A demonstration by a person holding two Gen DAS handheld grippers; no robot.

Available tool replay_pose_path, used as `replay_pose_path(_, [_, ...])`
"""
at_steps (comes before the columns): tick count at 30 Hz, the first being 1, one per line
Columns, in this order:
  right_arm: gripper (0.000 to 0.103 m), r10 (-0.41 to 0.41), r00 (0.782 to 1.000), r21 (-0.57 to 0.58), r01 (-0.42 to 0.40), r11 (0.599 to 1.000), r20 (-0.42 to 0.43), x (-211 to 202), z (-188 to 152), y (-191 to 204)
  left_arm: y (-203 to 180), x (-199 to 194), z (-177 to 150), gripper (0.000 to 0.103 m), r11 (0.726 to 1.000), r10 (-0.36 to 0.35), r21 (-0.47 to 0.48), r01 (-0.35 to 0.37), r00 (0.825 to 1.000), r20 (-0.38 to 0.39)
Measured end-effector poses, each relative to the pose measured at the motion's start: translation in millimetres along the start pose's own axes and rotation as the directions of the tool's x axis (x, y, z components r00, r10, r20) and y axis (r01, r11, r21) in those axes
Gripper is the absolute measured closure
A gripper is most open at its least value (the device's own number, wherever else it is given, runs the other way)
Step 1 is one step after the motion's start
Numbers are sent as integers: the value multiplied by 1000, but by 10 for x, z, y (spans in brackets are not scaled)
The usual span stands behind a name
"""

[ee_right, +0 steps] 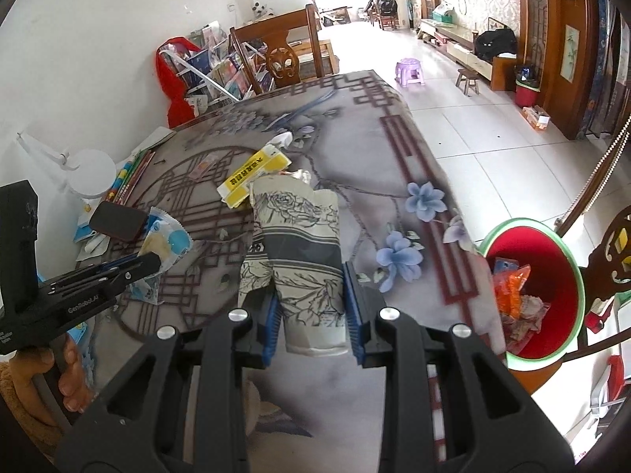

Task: Collect trash
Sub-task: 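Carry the snack wrapper and newspaper-wrapped cup over the red bucket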

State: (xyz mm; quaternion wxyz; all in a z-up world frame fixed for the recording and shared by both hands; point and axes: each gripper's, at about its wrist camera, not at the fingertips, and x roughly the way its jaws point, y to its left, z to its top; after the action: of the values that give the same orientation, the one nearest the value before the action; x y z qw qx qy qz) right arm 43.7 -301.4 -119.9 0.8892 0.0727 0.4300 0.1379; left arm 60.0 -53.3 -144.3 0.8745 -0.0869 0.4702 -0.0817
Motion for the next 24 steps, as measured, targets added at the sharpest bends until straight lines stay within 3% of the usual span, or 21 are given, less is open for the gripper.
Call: replay_pose_path(24, [75,9,1000,28,-10,1000,30,-212,66,-688,-709,43,42,86,1000,13,25,-14,1000,27])
